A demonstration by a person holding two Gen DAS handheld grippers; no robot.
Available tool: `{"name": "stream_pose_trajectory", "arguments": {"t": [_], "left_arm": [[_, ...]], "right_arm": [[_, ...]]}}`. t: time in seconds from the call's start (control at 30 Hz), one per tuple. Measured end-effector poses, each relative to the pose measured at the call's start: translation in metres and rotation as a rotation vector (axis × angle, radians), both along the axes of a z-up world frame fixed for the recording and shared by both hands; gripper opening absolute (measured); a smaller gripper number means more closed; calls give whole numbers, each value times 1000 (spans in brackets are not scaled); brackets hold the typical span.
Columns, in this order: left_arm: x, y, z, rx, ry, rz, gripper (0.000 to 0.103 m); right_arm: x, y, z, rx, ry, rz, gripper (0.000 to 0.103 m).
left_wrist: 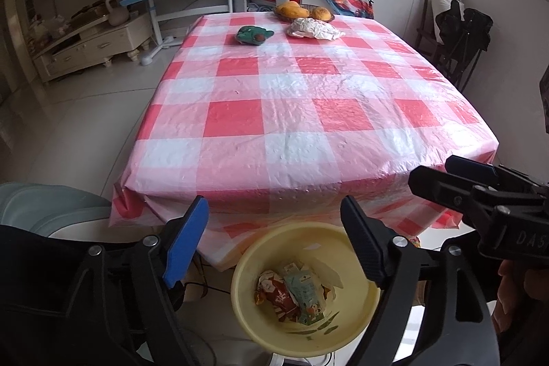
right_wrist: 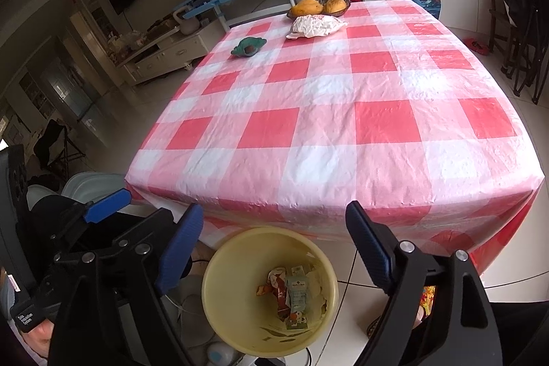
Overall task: Collect trash
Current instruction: 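Move both open grippers back over the table toward the green plush and paper bag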
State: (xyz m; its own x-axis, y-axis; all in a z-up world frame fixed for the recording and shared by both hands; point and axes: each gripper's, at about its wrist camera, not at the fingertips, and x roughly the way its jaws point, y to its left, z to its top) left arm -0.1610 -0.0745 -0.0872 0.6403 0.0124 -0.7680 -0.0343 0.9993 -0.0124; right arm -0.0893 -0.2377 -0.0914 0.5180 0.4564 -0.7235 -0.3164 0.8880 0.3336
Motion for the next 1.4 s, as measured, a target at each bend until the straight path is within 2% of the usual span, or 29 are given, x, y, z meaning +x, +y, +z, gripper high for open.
{"name": "stream_pose_trajectory", "arguments": {"t": [0.63,1.17,1.27,1.4], "left_arm": [[10,21,3,-23,-16,98,83],[13,23,3,-38,-9,106,85],[23,28,9,-65,-8,116,85],[46,34,23,-63,-33,128,86]], "right_arm": [[-1,8,-6,-35,10,5,85],[0,10,-9,-45,15,7,87],[8,13,-5,-44,23,17,87],[38,11,13,-58,-11,9,87]]}}
